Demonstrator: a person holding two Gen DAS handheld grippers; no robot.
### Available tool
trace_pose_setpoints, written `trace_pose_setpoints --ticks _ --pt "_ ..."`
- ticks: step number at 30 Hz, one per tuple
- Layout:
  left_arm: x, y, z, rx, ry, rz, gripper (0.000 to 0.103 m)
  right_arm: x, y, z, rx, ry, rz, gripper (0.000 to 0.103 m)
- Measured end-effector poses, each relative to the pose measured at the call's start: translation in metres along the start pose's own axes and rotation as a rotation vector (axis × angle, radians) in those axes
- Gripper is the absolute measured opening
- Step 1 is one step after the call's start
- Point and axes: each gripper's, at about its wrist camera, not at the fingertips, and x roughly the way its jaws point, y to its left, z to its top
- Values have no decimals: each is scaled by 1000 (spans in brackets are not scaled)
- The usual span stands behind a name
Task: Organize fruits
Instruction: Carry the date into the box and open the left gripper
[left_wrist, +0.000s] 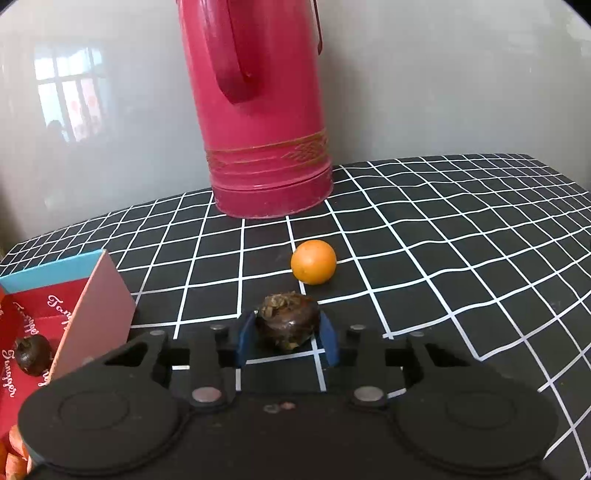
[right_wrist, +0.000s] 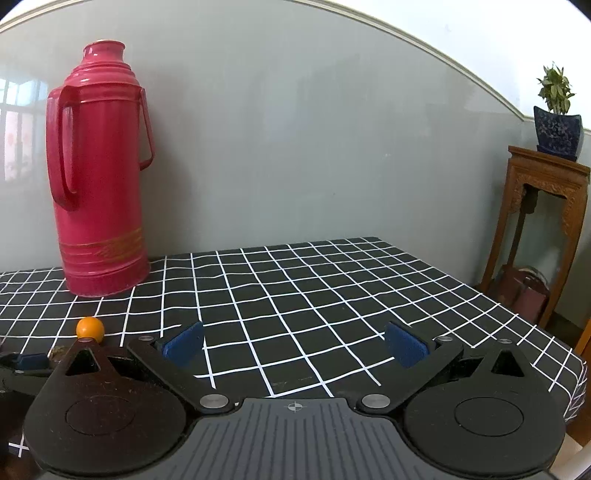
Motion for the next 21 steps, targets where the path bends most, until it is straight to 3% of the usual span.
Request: trace_pose_setpoints --ticks 11,21 --pt "-25 3 0 16 -54 10 29 2 0 0 3 16 17 103" --pt "-70 18 -8 59 -165 122 29 -4 12 -1 -7 15 64 103"
